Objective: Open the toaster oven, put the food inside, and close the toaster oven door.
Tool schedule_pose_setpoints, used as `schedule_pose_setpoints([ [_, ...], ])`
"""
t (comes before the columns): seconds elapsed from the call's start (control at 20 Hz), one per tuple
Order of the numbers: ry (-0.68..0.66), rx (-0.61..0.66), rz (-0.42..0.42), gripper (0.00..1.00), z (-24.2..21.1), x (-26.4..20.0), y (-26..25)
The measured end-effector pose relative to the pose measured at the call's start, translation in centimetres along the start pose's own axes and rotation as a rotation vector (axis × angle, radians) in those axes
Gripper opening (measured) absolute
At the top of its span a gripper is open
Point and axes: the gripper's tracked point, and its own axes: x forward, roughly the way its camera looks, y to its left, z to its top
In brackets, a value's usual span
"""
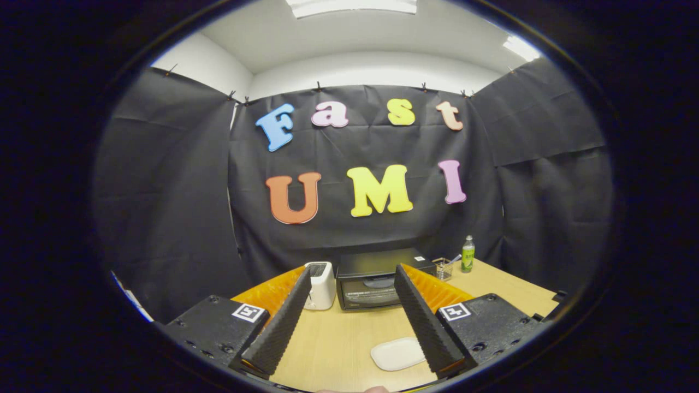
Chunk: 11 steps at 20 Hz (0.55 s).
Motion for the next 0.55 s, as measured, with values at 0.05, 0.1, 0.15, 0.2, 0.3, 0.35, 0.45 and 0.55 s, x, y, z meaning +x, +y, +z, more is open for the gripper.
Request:
schedule_pose_setpoints([
  [0.05, -0.005, -0.003, -0.001, 1.0, 0.1, 0.0, 0.1],
  [0.1, -0.01, -0.005, -0.001, 1.0, 0.1, 0.0, 0.1],
  [0.15, -0.013, -0.011, 0.0, 1.0, 0.3, 0.0, 0.3],
  [0.2, -0.013, -0.024, -0.003, 1.0, 0.3, 0.0, 0.4],
  [0.3, -0.012, -0.062, -0.013, 1.0, 0.3, -0.1, 0.6],
  [0.35, -0.014, -0.077, -0.017, 1.0, 0.4, -0.1, 0.6],
  [0.45, -0.021, -0.087, -0.016, 1.0, 0.5, -0.2, 1.0],
  [0.55, -0.03, -0.089, -0.015, 1.0, 0.7, -0.3, 1.1],
])
